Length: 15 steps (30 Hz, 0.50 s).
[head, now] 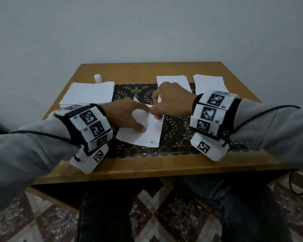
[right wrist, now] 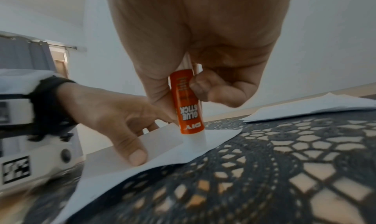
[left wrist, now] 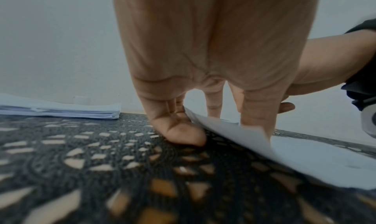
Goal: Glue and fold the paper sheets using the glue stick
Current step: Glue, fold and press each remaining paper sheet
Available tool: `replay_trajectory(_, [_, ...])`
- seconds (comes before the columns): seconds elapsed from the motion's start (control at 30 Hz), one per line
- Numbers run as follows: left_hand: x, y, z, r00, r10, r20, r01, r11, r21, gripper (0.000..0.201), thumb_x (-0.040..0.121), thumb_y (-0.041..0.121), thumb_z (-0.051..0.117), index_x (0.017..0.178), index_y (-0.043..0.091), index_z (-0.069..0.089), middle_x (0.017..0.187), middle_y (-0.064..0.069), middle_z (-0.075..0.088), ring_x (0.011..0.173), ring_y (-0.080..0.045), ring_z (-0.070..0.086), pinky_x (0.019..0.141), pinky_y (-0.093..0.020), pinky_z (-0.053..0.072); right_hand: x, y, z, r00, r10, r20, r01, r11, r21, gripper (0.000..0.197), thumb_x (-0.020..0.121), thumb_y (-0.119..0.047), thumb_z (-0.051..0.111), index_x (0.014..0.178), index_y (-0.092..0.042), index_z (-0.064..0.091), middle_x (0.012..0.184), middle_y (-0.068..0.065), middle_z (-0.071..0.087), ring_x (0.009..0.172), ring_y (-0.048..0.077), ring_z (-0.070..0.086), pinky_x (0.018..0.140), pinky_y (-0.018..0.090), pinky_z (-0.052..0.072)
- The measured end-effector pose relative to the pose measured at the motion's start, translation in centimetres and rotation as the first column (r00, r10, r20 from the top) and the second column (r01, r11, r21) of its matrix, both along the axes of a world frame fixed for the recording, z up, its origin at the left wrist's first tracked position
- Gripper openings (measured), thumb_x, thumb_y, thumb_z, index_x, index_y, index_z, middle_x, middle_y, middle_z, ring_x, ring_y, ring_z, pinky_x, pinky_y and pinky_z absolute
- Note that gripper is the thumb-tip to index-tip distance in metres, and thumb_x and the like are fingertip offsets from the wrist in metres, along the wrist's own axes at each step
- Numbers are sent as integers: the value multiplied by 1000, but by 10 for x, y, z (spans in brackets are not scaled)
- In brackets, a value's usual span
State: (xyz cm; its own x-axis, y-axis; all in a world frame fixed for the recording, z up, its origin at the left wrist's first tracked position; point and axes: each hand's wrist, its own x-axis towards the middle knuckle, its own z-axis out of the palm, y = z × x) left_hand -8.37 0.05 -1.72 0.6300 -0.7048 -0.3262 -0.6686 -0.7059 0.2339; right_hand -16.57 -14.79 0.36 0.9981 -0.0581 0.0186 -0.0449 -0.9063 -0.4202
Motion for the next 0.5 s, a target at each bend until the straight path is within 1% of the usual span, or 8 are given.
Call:
replay_trajectory(0.07, [0, 0, 0, 1000, -1, -10, 1, 1000, -4, 73, 78, 49, 71, 141, 43, 36, 141, -7, 38, 127, -25, 38, 103, -36, 34, -5, 3, -1, 1000, 14, 1, -14, 1000, -9, 21, 79, -28, 70, 72, -8, 66, 52, -4, 44, 49, 8, 41, 48, 22, 30])
replay_trajectory(0.17, [0, 0, 2, 1000, -9, -23, 8, 999, -35, 68, 80, 42, 72, 140, 37, 41, 143, -6, 40, 127, -24, 39, 100, -32, 33, -11, 7, -2, 999, 38, -16, -38, 999, -1, 18, 77, -28, 71, 72, -11, 66, 57, -3, 46, 53, 9, 43, 49, 22, 32])
replay_trajectory(0.23, [2, 0, 2, 999, -15, -31, 14, 999, -53, 67, 79, 39, 74, 139, 34, 44, 143, -2, 43, 126, -22, 41, 102, -32, 35, -15, 11, -1, 998, 58, -30, -58, 998, 5, 17, 77, -28, 71, 71, -13, 66, 56, -3, 45, 52, 9, 42, 49, 22, 31])
replay_trajectory(0.27, [3, 0, 1, 999, -16, -36, 14, 998, -55, 67, 78, 39, 75, 138, 34, 45, 142, -1, 46, 125, -21, 43, 104, -35, 36, -17, 13, 0, 997, 69, -34, -69, 998, 0, 17, 78, -28, 71, 71, -13, 66, 56, -4, 44, 51, 8, 41, 48, 21, 30])
replay_trajectory(0.33, [4, 0, 0, 999, -31, -40, 28, 998, -61, 66, 76, 39, 77, 135, 33, 48, 138, 0, 51, 122, -20, 47, 105, -41, 38, -21, 16, 0, 995, 95, -33, -96, 995, -16, 17, 79, -29, 71, 72, -13, 67, 56, -6, 43, 50, 8, 41, 47, 18, 28])
replay_trajectory(0.37, [4, 0, 0, 998, -44, -37, 42, 997, -67, 64, 75, 38, 77, 133, 33, 50, 135, 0, 53, 120, -20, 48, 104, -43, 39, -23, 17, 1, 993, 109, -34, -110, 994, -23, 18, 80, -29, 70, 73, -13, 68, 56, -7, 42, 49, 8, 40, 46, 17, 27])
replay_trajectory(0.43, [5, 0, -1, 997, -68, -22, 65, 994, -91, 55, 76, 34, 77, 127, 31, 55, 128, 2, 58, 115, -19, 51, 102, -42, 40, -26, 20, 1, 989, 142, -40, -143, 989, -24, 19, 80, -29, 70, 75, -11, 70, 55, -8, 44, 49, 8, 42, 44, 15, 27])
replay_trajectory(0.5, [6, -2, -2, 998, -63, -7, 61, 982, -178, 47, 77, 29, 76, 121, 29, 59, 121, 6, 59, 113, -16, 52, 101, -40, 41, -28, 22, -1, 985, 167, -47, -168, 986, -19, 19, 80, -27, 70, 77, -9, 71, 55, -7, 49, 50, 8, 44, 43, 14, 29])
